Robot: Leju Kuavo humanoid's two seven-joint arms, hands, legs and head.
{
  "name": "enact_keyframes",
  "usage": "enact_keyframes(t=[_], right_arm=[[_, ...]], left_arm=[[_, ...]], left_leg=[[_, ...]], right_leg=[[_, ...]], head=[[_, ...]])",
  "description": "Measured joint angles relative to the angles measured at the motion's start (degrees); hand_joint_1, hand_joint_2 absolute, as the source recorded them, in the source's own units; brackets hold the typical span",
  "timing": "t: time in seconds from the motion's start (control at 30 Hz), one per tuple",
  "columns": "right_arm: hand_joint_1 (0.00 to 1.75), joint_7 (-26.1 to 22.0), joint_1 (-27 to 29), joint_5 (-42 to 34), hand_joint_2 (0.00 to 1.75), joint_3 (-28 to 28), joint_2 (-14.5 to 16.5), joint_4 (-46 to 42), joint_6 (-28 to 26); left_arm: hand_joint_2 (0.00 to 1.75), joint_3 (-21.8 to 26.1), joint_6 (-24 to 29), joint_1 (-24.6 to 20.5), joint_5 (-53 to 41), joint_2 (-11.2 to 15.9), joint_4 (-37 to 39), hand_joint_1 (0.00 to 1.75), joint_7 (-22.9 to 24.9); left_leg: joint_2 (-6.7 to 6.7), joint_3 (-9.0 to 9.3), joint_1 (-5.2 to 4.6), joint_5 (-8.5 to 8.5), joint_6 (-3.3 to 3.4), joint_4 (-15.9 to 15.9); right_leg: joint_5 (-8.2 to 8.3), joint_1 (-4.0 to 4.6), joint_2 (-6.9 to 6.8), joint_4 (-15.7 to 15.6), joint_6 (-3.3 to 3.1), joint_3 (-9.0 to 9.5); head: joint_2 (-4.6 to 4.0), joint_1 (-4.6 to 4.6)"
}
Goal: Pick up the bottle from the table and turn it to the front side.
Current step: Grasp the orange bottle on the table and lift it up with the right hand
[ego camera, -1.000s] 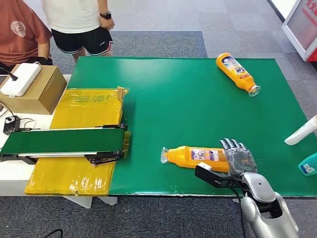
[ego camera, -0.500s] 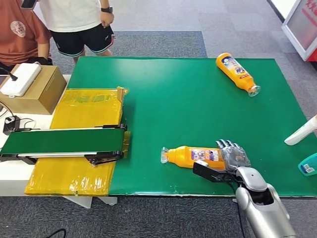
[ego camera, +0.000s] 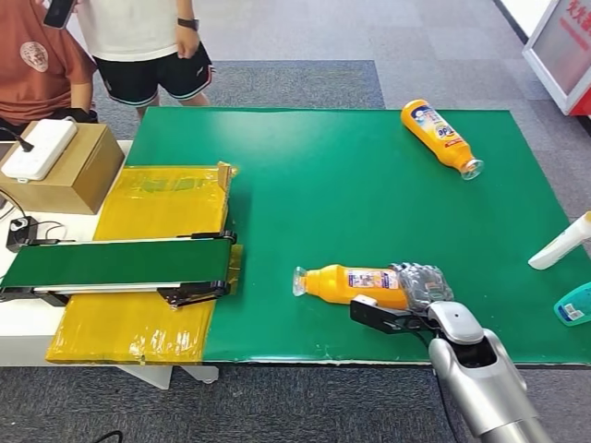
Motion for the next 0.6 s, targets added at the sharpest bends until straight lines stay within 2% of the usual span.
enact_keyframes(t=[0.27,0.33,0.4,0.5,0.6], right_arm=[[1.75,-1.14,-1.17,-3.32,1.75,1.01,-0.25,1.03,-0.72],[1.75,-4.11,-1.43,-10.19,1.75,1.09,-0.28,1.09,-0.97],[1.75,-8.11,-2.10,-20.58,1.75,1.06,-0.24,1.09,-1.05],[1.75,-11.83,-4.48,-33.08,1.75,1.19,0.49,1.08,-1.39],[1.75,-13.86,-7.53,-41.18,1.75,1.30,2.11,1.08,-2.39]], left_arm=[[1.75,-0.47,0.02,0.09,0.15,0.53,0.02,0.00,-0.02],[1.75,-1.07,0.42,0.08,0.40,0.91,0.15,0.00,-0.02],[1.75,-2.71,1.95,-0.13,0.49,1.91,0.73,0.00,-0.09],[1.75,-7.43,6.06,-0.93,0.56,4.34,2.80,0.00,-0.56],[1.75,-12.82,9.83,-2.00,1.19,6.54,4.90,0.00,-0.82]], left_leg=[[0.01,0.02,0.00,-0.01,-0.01,0.00],[0.01,0.00,0.00,0.01,-0.01,0.00],[0.00,-0.01,0.00,0.03,-0.01,0.00],[0.00,-0.02,0.01,0.10,-0.01,0.00],[0.00,-0.03,0.01,0.16,0.00,0.00]], right_leg=[[0.00,0.00,0.03,0.00,-0.01,0.01],[0.01,0.00,0.02,0.00,0.00,0.00],[0.03,0.00,0.02,0.00,-0.01,-0.01],[0.07,0.00,0.01,0.02,-0.01,-0.02],[0.08,0.01,0.01,0.04,-0.01,-0.02]], head=[[0.00,0.00],[0.00,0.01],[0.00,0.00],[0.00,-0.01],[0.00,0.00]])
